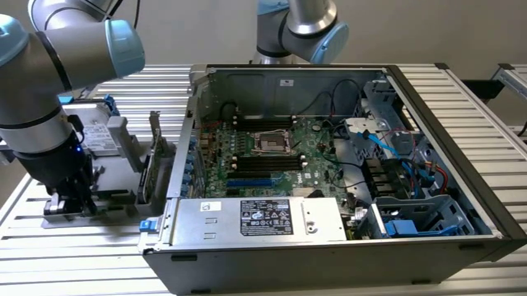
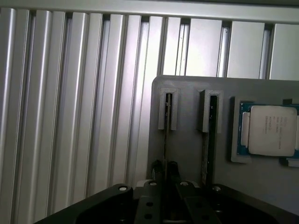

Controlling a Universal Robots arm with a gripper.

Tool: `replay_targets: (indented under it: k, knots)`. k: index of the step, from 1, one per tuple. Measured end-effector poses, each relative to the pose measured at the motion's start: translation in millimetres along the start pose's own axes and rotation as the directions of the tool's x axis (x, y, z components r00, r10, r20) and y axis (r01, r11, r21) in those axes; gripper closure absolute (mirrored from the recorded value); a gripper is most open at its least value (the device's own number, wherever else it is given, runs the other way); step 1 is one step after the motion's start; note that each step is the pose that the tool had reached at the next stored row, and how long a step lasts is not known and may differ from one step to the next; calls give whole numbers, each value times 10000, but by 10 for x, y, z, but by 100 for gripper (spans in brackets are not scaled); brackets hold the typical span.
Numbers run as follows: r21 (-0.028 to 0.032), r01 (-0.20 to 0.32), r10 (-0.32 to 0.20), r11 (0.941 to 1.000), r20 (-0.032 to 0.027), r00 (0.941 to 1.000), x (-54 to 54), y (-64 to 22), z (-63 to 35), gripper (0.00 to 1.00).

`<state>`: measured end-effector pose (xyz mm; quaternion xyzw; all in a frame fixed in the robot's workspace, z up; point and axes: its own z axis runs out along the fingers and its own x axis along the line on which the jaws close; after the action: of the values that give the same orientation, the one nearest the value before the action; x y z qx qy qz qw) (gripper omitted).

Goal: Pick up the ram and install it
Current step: 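Pick up the ram and move it above insertion slot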

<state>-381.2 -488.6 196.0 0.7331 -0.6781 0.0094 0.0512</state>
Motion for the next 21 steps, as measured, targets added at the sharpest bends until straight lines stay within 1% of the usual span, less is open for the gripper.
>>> replay_targets:
  k: [12, 21]
  knots:
    - [-6, -85, 85, 10000, 13, 10000, 6, 4, -64, 85]
    - [-10, -138, 138, 9999, 19, 9999, 16, 12, -193, 85]
